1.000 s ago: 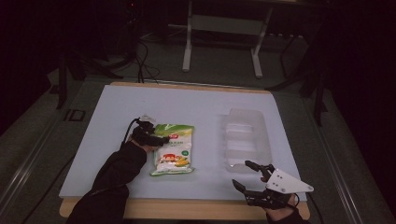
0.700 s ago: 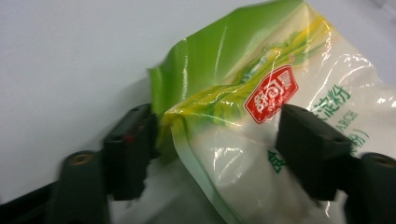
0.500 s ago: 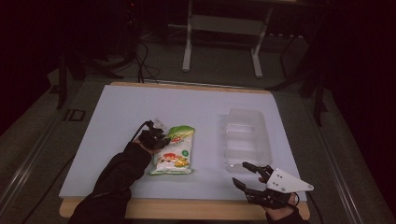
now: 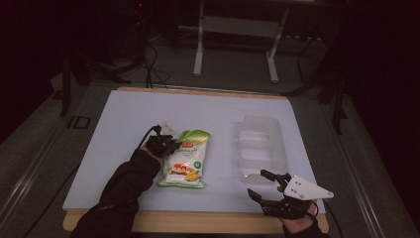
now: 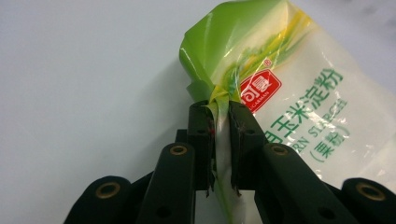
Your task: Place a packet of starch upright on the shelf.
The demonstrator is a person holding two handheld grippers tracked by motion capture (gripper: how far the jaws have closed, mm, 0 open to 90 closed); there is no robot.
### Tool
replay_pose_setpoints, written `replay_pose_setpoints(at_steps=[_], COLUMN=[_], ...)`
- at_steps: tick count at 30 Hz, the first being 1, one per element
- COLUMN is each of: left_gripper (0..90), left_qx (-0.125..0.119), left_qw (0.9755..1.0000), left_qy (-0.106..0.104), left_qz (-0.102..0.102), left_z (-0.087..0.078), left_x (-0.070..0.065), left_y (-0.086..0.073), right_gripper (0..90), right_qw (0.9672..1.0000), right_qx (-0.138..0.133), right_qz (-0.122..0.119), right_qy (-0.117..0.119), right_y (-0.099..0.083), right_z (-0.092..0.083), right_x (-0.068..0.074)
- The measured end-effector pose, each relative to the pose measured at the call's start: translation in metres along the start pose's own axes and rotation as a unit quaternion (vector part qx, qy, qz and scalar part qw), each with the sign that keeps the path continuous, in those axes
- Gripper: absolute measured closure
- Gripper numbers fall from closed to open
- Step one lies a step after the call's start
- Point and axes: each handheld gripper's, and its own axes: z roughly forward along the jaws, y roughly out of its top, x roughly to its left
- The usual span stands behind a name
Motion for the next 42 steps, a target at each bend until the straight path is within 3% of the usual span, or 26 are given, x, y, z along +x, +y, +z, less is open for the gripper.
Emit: replay_pose_setpoints(at_steps=[12,17,21,27,28,33,34,35,36,39,42], left_gripper=[83.0,83.4,83.8,84.0,84.2,84.3,84.4,84.4,84.4,84.6,84.7], left_qx=[-0.061,-0.067,-0.076,-0.090,-0.108,-0.125,-0.136,-0.136,-0.146,-0.155,-0.175], left_qw=[0.9979,0.9969,0.9954,0.9935,0.9913,0.9882,0.9861,0.9861,0.9845,0.9830,0.9788], left_qy=[-0.013,-0.019,-0.045,-0.046,-0.054,-0.069,-0.077,-0.077,-0.077,-0.079,-0.095], left_qz=[0.021,0.036,0.038,0.053,0.052,0.056,0.056,0.056,0.060,0.060,0.050], left_z=[-0.038,-0.051,-0.064,-0.075,-0.082,-0.093,-0.100,-0.100,-0.105,-0.110,-0.118], left_x=[-0.019,-0.025,-0.031,-0.043,-0.051,-0.061,-0.066,-0.066,-0.070,-0.072,-0.069], left_y=[0.014,0.019,0.025,0.028,0.029,0.031,0.033,0.033,0.035,0.037,0.041], right_gripper=[29.4,30.3,28.7,27.7,27.7,28.2,29.5,29.5,32.1,33.2,33.7], right_qw=[0.9996,0.9993,0.9991,0.9990,0.9988,0.9985,0.9984,0.9984,0.9982,0.9980,0.9978], right_qx=[-0.020,-0.027,-0.029,-0.032,-0.036,-0.041,-0.042,-0.042,-0.038,-0.041,-0.050], right_qz=[0.016,0.018,0.021,0.023,0.020,0.024,0.025,0.025,0.019,0.017,0.014], right_qy=[-0.012,-0.019,-0.022,-0.021,-0.025,-0.027,-0.029,-0.029,-0.043,-0.046,-0.040], right_y=[0.000,0.001,0.001,0.002,0.002,0.003,0.003,0.003,0.004,0.005,0.010], right_z=[-0.005,-0.007,-0.007,-0.005,-0.006,-0.007,-0.008,-0.008,-0.009,-0.011,-0.013], right_x=[-0.005,-0.005,-0.006,-0.005,-0.004,-0.005,-0.005,-0.005,-0.006,-0.006,-0.005])
